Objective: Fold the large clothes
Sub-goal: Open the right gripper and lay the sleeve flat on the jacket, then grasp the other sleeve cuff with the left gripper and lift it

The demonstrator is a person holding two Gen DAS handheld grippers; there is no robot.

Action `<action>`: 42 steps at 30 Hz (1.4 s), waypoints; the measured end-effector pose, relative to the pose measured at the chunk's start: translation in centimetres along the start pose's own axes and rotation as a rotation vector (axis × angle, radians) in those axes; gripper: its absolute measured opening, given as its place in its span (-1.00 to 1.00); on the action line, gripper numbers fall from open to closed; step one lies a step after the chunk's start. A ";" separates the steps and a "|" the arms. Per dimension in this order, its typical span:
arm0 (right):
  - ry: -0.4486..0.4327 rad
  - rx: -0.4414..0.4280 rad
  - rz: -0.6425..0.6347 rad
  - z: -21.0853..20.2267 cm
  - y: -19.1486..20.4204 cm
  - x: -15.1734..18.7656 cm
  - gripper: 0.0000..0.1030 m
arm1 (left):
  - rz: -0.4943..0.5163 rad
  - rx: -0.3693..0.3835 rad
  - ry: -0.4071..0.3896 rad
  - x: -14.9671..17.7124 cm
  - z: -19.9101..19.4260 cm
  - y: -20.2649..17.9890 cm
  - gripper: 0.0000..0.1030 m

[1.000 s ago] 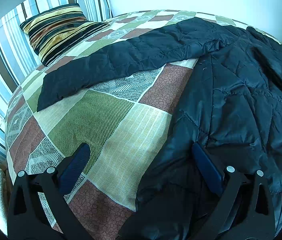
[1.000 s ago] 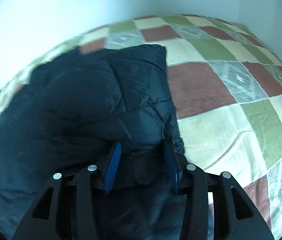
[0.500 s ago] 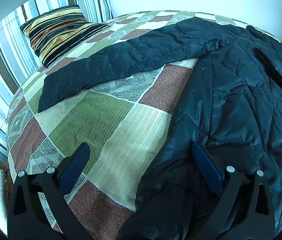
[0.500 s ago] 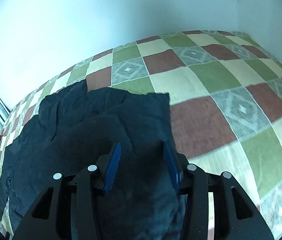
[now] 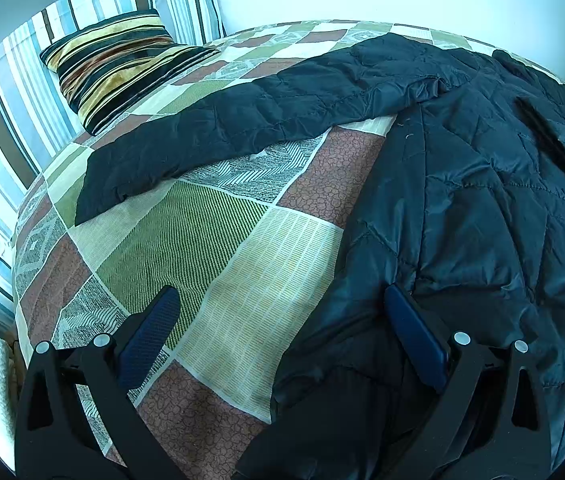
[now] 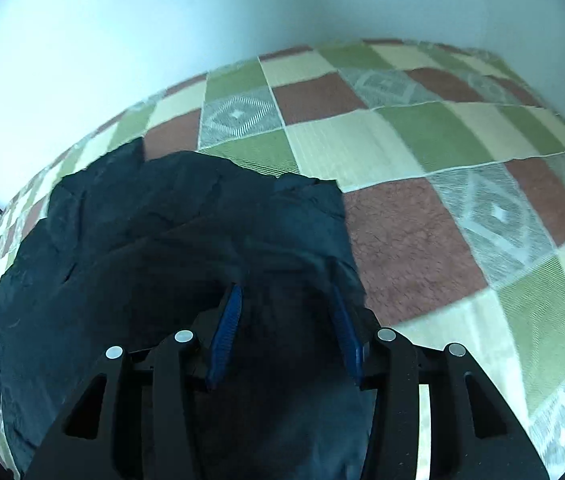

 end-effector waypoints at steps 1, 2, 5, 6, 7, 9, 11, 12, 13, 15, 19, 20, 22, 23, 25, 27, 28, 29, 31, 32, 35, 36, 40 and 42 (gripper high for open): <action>-0.006 -0.003 0.003 -0.8 -0.2 0.7 -0.10 | 0.000 0.000 -0.001 0.0 0.0 0.0 0.96; -0.006 -0.010 0.005 -1.2 -0.3 1.3 -0.10 | 0.000 0.000 0.000 0.0 0.0 0.0 0.96; 0.012 0.013 0.004 -1.1 -0.7 2.8 -0.10 | 0.000 0.000 0.001 0.0 0.0 0.0 0.96; 0.025 0.030 -0.001 -0.5 -0.8 3.1 -0.10 | 0.001 -0.001 -0.001 0.0 0.0 0.0 0.96; 0.042 0.034 0.002 0.4 -1.2 3.2 -0.09 | 0.001 -0.001 0.000 0.0 0.0 0.0 0.96; 0.055 0.040 0.012 1.6 -1.7 3.6 -0.07 | 0.001 -0.001 0.001 0.0 0.0 0.0 0.96; 0.033 0.053 -0.007 2.0 -1.6 3.9 -0.04 | 0.002 -0.003 0.000 0.0 0.0 0.0 0.96; 0.023 0.056 -0.012 1.7 -1.4 4.0 -0.03 | 0.001 -0.001 0.000 0.0 0.0 0.1 0.96; 0.013 0.055 -0.017 1.3 -1.3 4.0 -0.01 | 0.000 0.001 0.001 0.0 0.0 0.1 0.96; -0.008 0.054 -0.013 -0.1 -1.5 4.1 0.04 | -0.005 0.007 0.001 0.0 0.1 0.2 0.96; -0.070 0.105 -0.005 -3.5 -3.3 5.6 0.41 | -0.007 0.010 0.001 -0.1 0.1 0.3 0.96; -0.081 0.125 -0.002 -4.0 -3.9 5.9 0.44 | -0.007 0.010 0.000 -0.1 0.1 0.3 0.96; -0.094 0.187 0.017 -5.0 -5.4 6.9 0.48 | -0.010 0.013 0.000 -0.1 0.2 0.4 0.96; -0.093 0.201 0.023 -5.1 -6.0 7.3 0.51 | -0.011 0.015 0.000 -0.1 0.2 0.4 0.96; -0.081 0.228 0.035 -4.9 -7.1 8.1 0.55 | -0.012 0.015 -0.001 -0.1 0.2 0.4 0.96; -0.060 0.257 0.033 -4.1 -7.5 8.7 0.56 | -0.011 0.015 0.000 -0.1 0.2 0.4 0.96; -0.057 0.262 0.031 -3.7 -7.6 9.1 0.59 | -0.011 0.015 0.000 -0.1 0.2 0.4 0.96; -0.062 0.269 0.027 -3.4 -7.6 9.2 0.66 | -0.011 0.015 0.000 -0.1 0.2 0.5 0.96; -0.069 0.284 0.025 -2.6 -7.8 9.8 0.70 | -0.013 0.016 0.000 -0.1 0.2 0.4 0.96; -0.069 0.282 0.029 -2.3 -7.8 9.9 0.72 | -0.014 0.017 0.000 -0.1 0.2 0.5 0.96; -0.072 0.271 0.046 -2.2 -8.1 10.0 0.75 | -0.024 0.030 -0.008 0.0 -0.2 0.8 0.96; -0.074 0.269 0.048 -2.1 -8.1 10.0 0.75 | -0.031 0.045 -0.014 0.0 -0.5 1.1 0.96; -0.080 0.274 0.046 -2.1 -8.0 10.1 0.76 | -0.053 0.100 -0.031 0.5 -1.5 2.8 0.96; -0.081 0.279 0.043 -2.0 -8.0 10.1 0.77 | -0.069 0.096 -0.050 0.6 -2.0 4.4 0.96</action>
Point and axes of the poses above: each gripper's, at about its wrist camera, not at the fingertips, and z roughly the way its jaws point, y to its left, x to its underside, the point moved 1 cm from there along z, roughly the way its jaws point, and after that the axes turned 8 degrees about z, right-handed, at the moved point
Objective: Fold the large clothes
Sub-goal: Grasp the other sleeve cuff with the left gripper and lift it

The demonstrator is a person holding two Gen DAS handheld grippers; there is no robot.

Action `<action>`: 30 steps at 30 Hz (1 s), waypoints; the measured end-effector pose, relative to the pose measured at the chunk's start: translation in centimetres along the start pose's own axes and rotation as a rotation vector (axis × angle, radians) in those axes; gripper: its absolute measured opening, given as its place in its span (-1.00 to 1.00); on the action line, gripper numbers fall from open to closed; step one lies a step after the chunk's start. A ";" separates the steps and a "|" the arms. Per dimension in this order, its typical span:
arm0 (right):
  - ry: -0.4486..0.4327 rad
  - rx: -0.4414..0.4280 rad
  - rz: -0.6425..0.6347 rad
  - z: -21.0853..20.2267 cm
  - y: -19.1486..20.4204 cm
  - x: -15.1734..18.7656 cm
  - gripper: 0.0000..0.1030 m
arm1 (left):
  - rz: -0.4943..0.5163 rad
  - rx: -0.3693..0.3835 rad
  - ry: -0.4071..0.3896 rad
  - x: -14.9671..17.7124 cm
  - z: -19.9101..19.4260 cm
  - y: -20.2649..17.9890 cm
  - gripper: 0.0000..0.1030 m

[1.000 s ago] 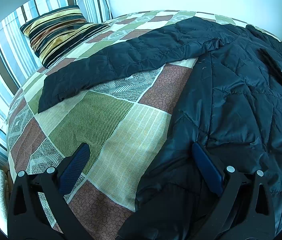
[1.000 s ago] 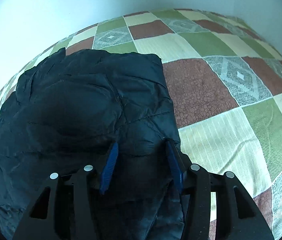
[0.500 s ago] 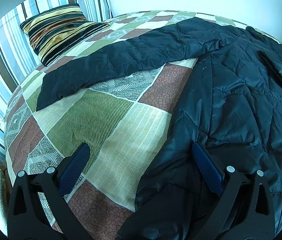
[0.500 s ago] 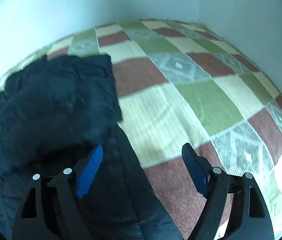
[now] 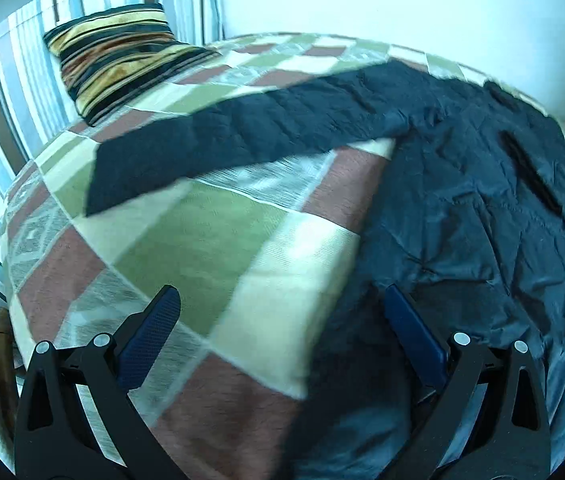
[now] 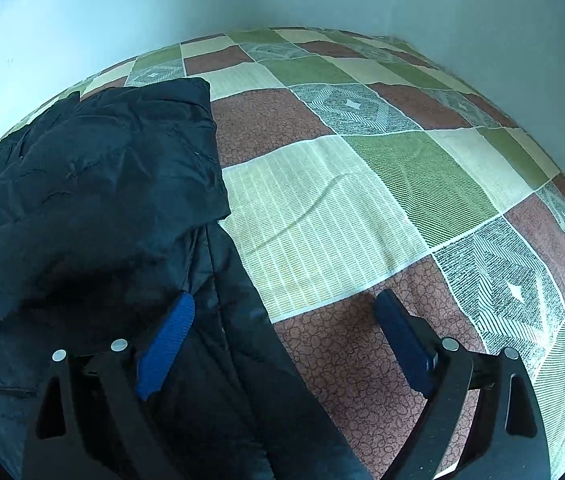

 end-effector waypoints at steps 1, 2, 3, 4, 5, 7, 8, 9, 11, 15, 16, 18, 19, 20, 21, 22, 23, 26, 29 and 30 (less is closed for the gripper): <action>-0.002 0.004 -0.002 0.0 0.1 0.0 0.77 | -0.008 -0.010 -0.011 -0.1 -0.2 0.7 0.96; -0.003 0.008 -0.005 -0.1 0.1 0.1 0.77 | -0.027 -0.031 -0.025 -0.1 -0.3 2.0 0.96; -0.005 0.010 -0.006 -0.1 0.2 0.1 0.77 | -0.044 -0.047 -0.026 -0.1 -0.3 2.9 0.96; -0.007 0.013 -0.007 -0.1 0.2 0.1 0.77 | -0.072 -0.059 -0.019 -0.1 -0.1 4.1 0.96; -0.008 0.015 -0.008 -0.1 0.2 0.2 0.77 | -0.122 -0.059 -0.007 -0.2 0.4 5.9 0.96; -0.010 0.018 -0.009 -0.2 0.3 0.2 0.78 | -0.210 -0.032 0.022 -0.1 1.2 8.6 0.96; -0.010 0.019 -0.009 -0.2 0.3 0.2 0.78 | -0.245 -0.017 0.032 -0.1 1.6 9.7 0.96; -0.011 0.021 -0.010 -0.2 0.4 0.2 0.78 | -0.298 0.013 0.036 -0.1 2.0 11.3 0.96; -0.013 0.023 -0.011 -0.2 0.4 0.3 0.78 | -0.360 0.069 0.021 -0.3 2.6 13.3 0.96; -0.014 0.024 -0.012 -0.2 0.4 0.3 0.79 | -0.486 0.210 0.007 -0.6 4.8 16.4 0.96; -0.014 0.024 -0.013 -0.2 0.4 0.3 0.79 | -0.520 0.241 0.012 -0.8 5.7 17.0 0.94; -0.014 0.023 -0.012 -0.1 0.3 0.3 0.79 | -0.566 0.259 0.022 -0.9 6.9 17.9 0.83; -0.013 0.022 -0.012 -0.2 0.4 0.3 0.79 | -0.578 0.257 0.015 -1.1 7.3 18.3 0.77; -0.013 0.022 -0.013 -0.1 0.4 0.3 0.79 | -0.580 0.253 0.009 -1.3 7.5 18.4 0.74; -0.013 0.023 -0.013 -0.1 0.4 0.3 0.79 | -0.583 0.253 0.004 -1.6 7.8 18.8 0.72; -0.013 0.023 -0.014 -0.1 0.4 0.3 0.79 | -0.590 0.256 0.003 -1.7 8.1 19.0 0.72; -0.014 0.022 -0.014 -0.1 0.4 0.3 0.79 | -0.604 0.260 -0.002 -2.0 8.2 19.3 0.72; -0.014 0.022 -0.013 -0.1 0.4 0.3 0.79 | -0.618 0.251 -0.002 -2.5 8.8 19.7 0.64; -0.013 0.022 -0.014 -0.1 0.4 0.3 0.79 | -0.630 0.238 0.001 -2.9 9.3 20.1 0.35; -0.013 0.021 -0.014 -0.1 0.4 0.3 0.79 | -0.632 0.239 -0.003 -2.8 9.3 20.3 0.25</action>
Point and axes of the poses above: each gripper's, at about its wrist camera, not at the fingertips, and z roughly the way its jaws point, y to its left, x to its underside, the point moved 1 cm from there along z, roughly the way its jaws point, and after that the axes turned 8 degrees about z, right-handed, at the moved point
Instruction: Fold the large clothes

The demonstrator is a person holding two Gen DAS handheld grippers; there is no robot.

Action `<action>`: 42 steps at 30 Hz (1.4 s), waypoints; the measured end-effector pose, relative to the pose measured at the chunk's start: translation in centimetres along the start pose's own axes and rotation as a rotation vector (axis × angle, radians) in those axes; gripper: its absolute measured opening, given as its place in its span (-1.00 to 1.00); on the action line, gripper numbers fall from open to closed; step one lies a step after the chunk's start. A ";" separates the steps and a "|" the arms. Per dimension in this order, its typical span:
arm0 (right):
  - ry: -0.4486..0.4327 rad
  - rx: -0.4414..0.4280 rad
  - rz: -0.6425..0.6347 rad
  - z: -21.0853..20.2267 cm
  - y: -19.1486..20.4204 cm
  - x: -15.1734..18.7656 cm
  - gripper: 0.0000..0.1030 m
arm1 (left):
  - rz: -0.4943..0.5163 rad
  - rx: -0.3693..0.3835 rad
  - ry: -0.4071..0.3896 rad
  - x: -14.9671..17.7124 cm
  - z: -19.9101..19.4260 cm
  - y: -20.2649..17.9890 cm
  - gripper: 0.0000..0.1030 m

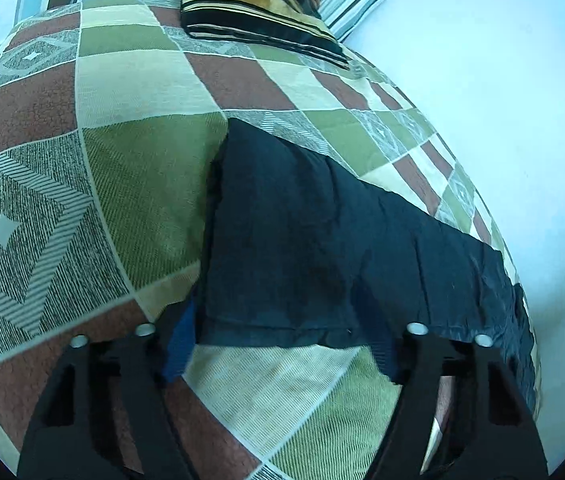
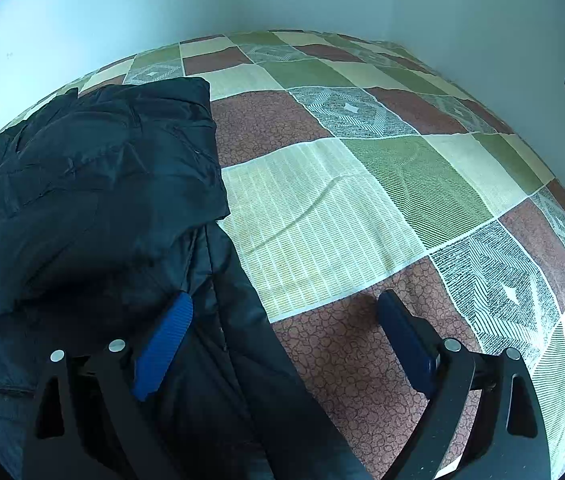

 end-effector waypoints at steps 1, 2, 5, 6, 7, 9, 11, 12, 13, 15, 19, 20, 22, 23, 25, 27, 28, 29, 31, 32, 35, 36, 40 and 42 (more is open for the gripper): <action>0.000 0.000 0.000 0.0 0.0 0.0 0.79 | -0.002 -0.005 0.001 -0.1 0.0 0.1 0.11; 0.000 0.000 0.000 0.0 0.0 0.0 0.79 | 0.000 -0.016 0.004 -0.1 0.0 0.2 0.05; -0.001 0.000 -0.001 0.0 0.0 0.0 0.79 | 0.025 -0.039 0.009 -0.2 0.0 0.4 -0.50; -0.001 0.000 -0.001 0.0 0.0 0.0 0.79 | 0.028 -0.028 0.015 -0.2 0.1 0.4 -0.67; -0.001 0.000 0.000 0.0 0.0 0.0 0.79 | 0.030 -0.028 0.018 -0.3 0.1 0.4 -0.70; 0.000 -0.001 0.000 0.0 0.0 0.0 0.79 | 0.052 -0.045 0.010 -0.5 -0.2 0.0 -0.79; 0.000 -0.001 0.000 0.0 0.0 0.0 0.79 | 0.079 -0.064 -0.003 -0.6 -0.7 -0.8 -0.83; 0.000 -0.002 0.000 0.0 0.0 0.0 0.79 | 0.103 -0.068 -0.017 -0.7 -1.3 -1.6 -0.85; 0.000 -0.002 0.001 0.0 0.0 0.0 0.79 | 0.120 -0.066 -0.027 -0.9 -1.7 -2.2 -0.85; 0.000 -0.005 0.002 0.0 0.0 0.0 0.79 | 0.159 -0.058 -0.053 -1.0 -2.6 -3.8 -0.85; 0.001 -0.019 0.002 0.0 -0.2 -0.1 0.79 | 0.255 -0.001 -0.112 -1.5 -4.9 -8.7 -0.85; 0.001 -0.020 0.003 0.0 -0.2 -0.1 0.79 | 0.281 0.024 -0.118 -1.5 -5.3 -10.3 -0.85; 0.002 -0.024 0.006 0.1 -0.3 -0.2 0.79 | 0.340 0.066 -0.124 -1.2 -5.8 -13.7 -0.86; 0.002 -0.026 0.009 0.0 -0.3 -0.2 0.79 | 0.368 0.084 -0.128 -1.0 -6.1 -15.3 -0.86; 0.004 -0.031 0.015 0.0 -0.3 -0.1 0.79 | 0.439 0.143 -0.126 -0.2 -6.2 -20.0 -0.86; 0.004 -0.034 0.018 0.1 -0.4 -0.1 0.79 | 0.491 0.189 -0.116 0.8 -6.1 -23.6 -0.86; 0.005 -0.035 0.019 0.1 -0.4 -0.1 0.79 | 0.521 0.215 -0.114 1.4 -6.0 -25.5 -0.86; 0.005 -0.035 0.020 0.1 -0.4 -0.1 0.79 | 0.550 0.235 -0.113 2.0 -6.0 -27.3 -0.86; 0.006 -0.037 0.022 0.1 -0.3 -0.2 0.79 | 0.611 0.287 -0.100 3.7 -5.7 -31.6 -0.86; 0.006 -0.037 0.022 0.1 -0.3 -0.1 0.79 | 0.636 0.308 -0.092 4.6 -5.5 -33.3 -0.86; 0.006 -0.039 0.023 0.2 -0.4 -0.2 0.79 | 0.717 0.359 -0.058 7.7 -4.6 -38.6 -0.86; 0.006 -0.040 0.024 0.1 -0.4 -0.1 0.79 | 0.747 0.371 -0.043 9.0 -4.2 -40.3 -0.86; 0.006 -0.045 0.029 0.2 -0.4 -0.1 0.80 | 0.825 0.412 0.026 13.7 -2.1 -45.5 -0.86; 0.007 -0.047 0.031 0.2 -0.4 -0.1 0.79 | 0.859 0.425 0.059 16.0 -1.0 -47.7 -0.86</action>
Point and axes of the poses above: each gripper's, at about its wrist camera, not at the fingertips, and z roughly the way its jaws point, y to its left, x to its underside, the point moved 1 cm from there along z, roughly the way its jaws point, and after that the axes turned 8 degrees about z, right-handed, at the moved point
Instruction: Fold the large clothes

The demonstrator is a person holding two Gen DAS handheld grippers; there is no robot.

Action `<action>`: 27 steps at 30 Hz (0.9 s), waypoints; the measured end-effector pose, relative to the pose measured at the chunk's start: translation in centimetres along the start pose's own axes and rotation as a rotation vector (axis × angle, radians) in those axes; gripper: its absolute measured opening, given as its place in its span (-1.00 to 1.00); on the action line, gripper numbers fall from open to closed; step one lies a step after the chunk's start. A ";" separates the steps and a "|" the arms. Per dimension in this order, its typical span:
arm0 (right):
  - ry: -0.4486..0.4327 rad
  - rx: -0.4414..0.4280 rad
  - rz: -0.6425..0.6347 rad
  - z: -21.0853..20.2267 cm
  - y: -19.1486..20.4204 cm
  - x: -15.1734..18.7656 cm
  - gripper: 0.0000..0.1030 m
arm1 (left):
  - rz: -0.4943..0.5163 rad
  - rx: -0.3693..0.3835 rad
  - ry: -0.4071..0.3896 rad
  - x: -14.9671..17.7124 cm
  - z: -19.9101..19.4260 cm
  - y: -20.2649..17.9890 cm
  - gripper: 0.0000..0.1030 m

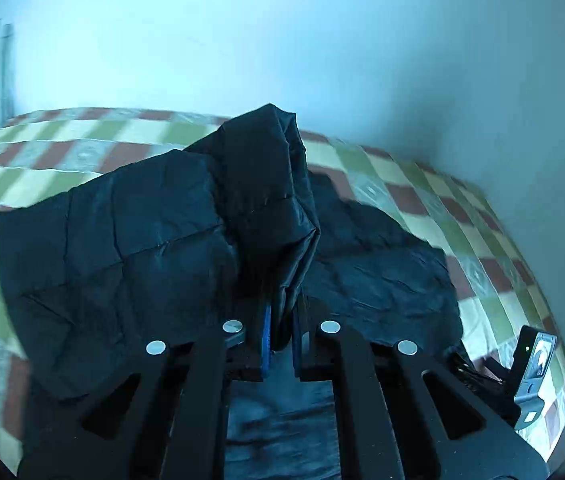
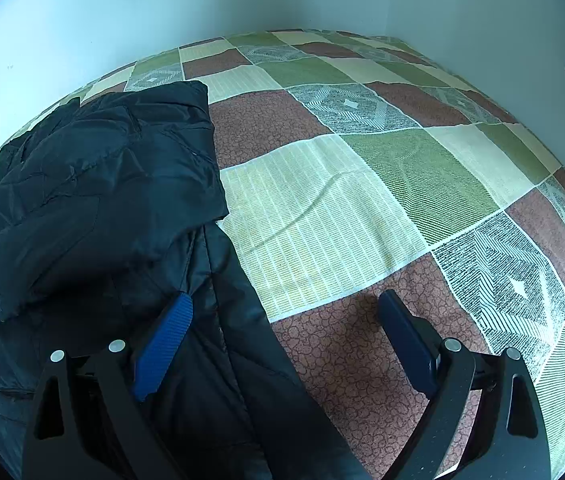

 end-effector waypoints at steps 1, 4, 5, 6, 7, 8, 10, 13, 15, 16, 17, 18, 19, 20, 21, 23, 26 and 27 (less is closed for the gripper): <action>0.000 -0.001 0.001 0.0 0.0 0.0 0.80 | 0.010 0.008 0.012 0.1 0.8 -0.8 -0.86; 0.000 -0.001 0.002 0.0 0.0 0.0 0.80 | 0.049 0.048 0.060 0.7 3.8 -4.4 -0.86; 0.000 -0.002 0.002 0.0 0.0 0.1 0.80 | 0.063 0.055 0.072 0.9 4.6 -5.5 -0.86; 0.000 -0.003 0.004 0.0 0.0 0.1 0.80 | 0.075 0.061 0.082 1.0 5.3 -6.4 -0.86; 0.000 -0.004 0.005 0.0 0.0 0.1 0.80 | 0.083 0.068 0.094 1.1 5.9 -7.0 -0.86; 0.000 -0.004 0.005 0.0 0.0 0.1 0.80 | 0.090 0.077 0.109 1.3 6.6 -7.7 -0.86; 0.000 -0.004 0.005 0.0 0.1 0.1 0.80 | 0.098 0.086 0.125 1.7 7.9 -9.0 -0.86; 0.000 -0.004 0.004 0.0 0.0 0.1 0.80 | 0.114 0.092 0.146 1.9 9.6 -10.6 -0.86; 0.000 -0.005 0.004 0.0 0.0 0.1 0.80 | 0.125 0.101 0.149 1.7 10.1 -11.3 -0.86; 0.000 -0.005 0.004 0.0 0.0 0.1 0.79 | 0.128 0.107 0.152 1.7 10.4 -11.6 -0.86; 0.000 -0.005 0.004 0.0 0.0 0.1 0.79 | 0.129 0.115 0.156 1.6 10.6 -11.8 -0.86; 0.000 -0.004 0.004 0.0 0.1 0.1 0.79 | 0.133 0.122 0.158 1.5 10.9 -12.2 -0.86; 0.000 -0.004 0.004 0.0 0.0 0.1 0.79 | 0.137 0.126 0.158 1.4 11.0 -12.5 -0.86; 0.000 -0.003 0.003 0.0 0.1 0.1 0.79 | 0.142 0.129 0.157 1.2 11.1 -12.8 -0.86; 0.000 -0.004 0.003 0.0 0.0 0.1 0.79 | 0.148 0.134 0.157 1.1 11.3 -13.2 -0.86; 0.000 -0.005 0.004 0.0 0.0 0.1 0.79 | 0.152 0.146 0.158 0.9 11.3 -13.6 -0.86; 0.000 -0.005 0.004 0.0 0.0 0.1 0.80 | 0.147 0.167 0.159 0.8 11.0 -13.7 -0.71; 0.000 -0.006 0.004 0.0 0.0 0.1 0.79 | 0.145 0.174 0.159 0.8 10.7 -13.7 -0.57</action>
Point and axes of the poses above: each gripper's, at about its wrist camera, not at the fingertips, and z roughly the way its jaws point, y to its left, x to its underside, the point moved 1 cm from there along z, roughly the way its jaws point, and after that the axes turned 8 degrees about z, right-handed, at the moved point
